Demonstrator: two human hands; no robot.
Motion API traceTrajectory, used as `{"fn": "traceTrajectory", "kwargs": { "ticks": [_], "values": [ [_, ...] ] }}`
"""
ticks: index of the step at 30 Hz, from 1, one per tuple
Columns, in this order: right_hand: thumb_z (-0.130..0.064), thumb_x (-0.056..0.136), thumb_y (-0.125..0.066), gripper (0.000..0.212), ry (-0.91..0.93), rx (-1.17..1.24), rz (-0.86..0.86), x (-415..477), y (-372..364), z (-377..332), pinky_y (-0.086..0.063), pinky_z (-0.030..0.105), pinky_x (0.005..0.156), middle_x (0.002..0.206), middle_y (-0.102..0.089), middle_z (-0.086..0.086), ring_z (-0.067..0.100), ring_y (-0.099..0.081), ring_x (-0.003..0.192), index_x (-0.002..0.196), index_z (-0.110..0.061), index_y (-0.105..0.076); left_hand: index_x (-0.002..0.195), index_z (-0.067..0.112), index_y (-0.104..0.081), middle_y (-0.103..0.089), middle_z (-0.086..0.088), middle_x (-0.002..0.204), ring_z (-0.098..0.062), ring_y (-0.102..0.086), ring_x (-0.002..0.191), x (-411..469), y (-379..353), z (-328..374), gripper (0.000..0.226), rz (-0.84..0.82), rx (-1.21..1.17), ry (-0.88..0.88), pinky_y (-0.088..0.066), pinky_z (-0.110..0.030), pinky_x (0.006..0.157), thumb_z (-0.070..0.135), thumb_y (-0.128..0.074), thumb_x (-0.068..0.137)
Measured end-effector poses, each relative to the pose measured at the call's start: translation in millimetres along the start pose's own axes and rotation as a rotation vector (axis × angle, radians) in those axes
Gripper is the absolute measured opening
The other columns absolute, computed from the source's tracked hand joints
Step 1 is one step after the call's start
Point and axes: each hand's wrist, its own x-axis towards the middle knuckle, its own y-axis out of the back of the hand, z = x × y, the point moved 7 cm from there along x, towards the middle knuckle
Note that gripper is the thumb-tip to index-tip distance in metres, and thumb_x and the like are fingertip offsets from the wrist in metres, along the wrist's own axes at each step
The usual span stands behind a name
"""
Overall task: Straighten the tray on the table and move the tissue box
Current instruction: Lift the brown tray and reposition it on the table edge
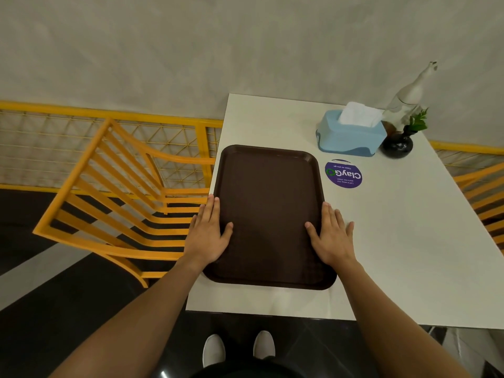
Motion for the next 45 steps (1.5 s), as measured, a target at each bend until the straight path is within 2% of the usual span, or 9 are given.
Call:
{"fn": "traceTrajectory", "kwargs": {
  "ticks": [7,19,30,34,37,41,45],
  "values": [
    [-0.066,0.099,-0.021,0.078,-0.013,0.004,-0.002,0,1,1,-0.001,0.061,0.12,0.169,-0.012,0.003,0.031,-0.007,0.155,0.161,-0.022,-0.001,0.161,0.018,-0.002,0.003,0.0,0.17,-0.025,-0.006,0.155,2,1,3,0.08,-0.005,-0.032,-0.01,-0.018,-0.045,0.123,0.058,-0.035,0.1],
    [-0.069,0.099,-0.019,0.08,-0.031,-0.011,-0.013,9,-2,10,0.0,0.062,0.119,0.169,-0.011,0.002,0.03,-0.008,0.155,0.161,-0.024,0.003,0.162,0.019,-0.003,0.001,-0.001,0.17,-0.034,-0.007,0.155,8,-1,10,0.079,-0.013,-0.002,-0.008,-0.021,-0.05,0.122,0.059,-0.033,0.1],
    [-0.073,0.096,-0.021,0.082,-0.062,0.051,-0.042,11,-2,16,-0.001,0.063,0.12,0.17,-0.007,0.002,0.031,-0.004,0.155,0.16,-0.029,0.003,0.162,0.019,-0.003,0.002,0.0,0.17,-0.033,-0.005,0.155,8,2,13,0.078,-0.027,-0.051,0.004,-0.025,-0.052,0.121,0.055,-0.036,0.1],
    [-0.078,0.093,-0.022,0.084,-0.132,0.184,0.028,4,12,26,0.0,0.059,0.119,0.17,-0.004,0.001,0.03,-0.003,0.156,0.161,-0.032,0.0,0.16,0.034,0.008,0.01,-0.002,0.169,-0.031,0.007,0.154,10,6,13,0.081,-0.073,-0.138,-0.037,-0.012,-0.053,0.123,0.068,-0.03,0.096],
    [-0.077,0.094,-0.025,0.083,-0.151,0.323,0.108,-5,27,28,-0.005,0.056,0.121,0.17,-0.009,0.0,0.027,-0.006,0.156,0.161,-0.03,-0.008,0.156,0.046,0.014,0.013,-0.001,0.169,-0.029,0.011,0.154,2,20,2,0.079,-0.041,-0.155,-0.089,-0.004,-0.051,0.122,0.076,-0.024,0.093],
    [-0.067,0.099,-0.036,0.073,-0.19,0.455,0.191,-13,48,56,-0.018,0.048,0.121,0.167,-0.022,0.0,0.025,-0.017,0.153,0.159,-0.027,-0.024,0.159,0.041,-0.002,0.001,0.0,0.169,-0.022,0.008,0.155,7,35,14,0.078,0.021,-0.26,-0.076,-0.005,-0.05,0.122,0.076,-0.026,0.093],
    [-0.058,0.101,-0.044,0.064,-0.181,0.487,0.218,9,71,76,-0.027,0.042,0.117,0.16,-0.037,0.003,0.025,-0.031,0.147,0.153,-0.021,-0.039,0.158,0.034,-0.023,-0.007,0.0,0.168,-0.019,0.002,0.155,25,44,62,0.074,0.046,-0.327,-0.13,-0.012,-0.05,0.124,0.07,-0.029,0.094]
  ]
}}
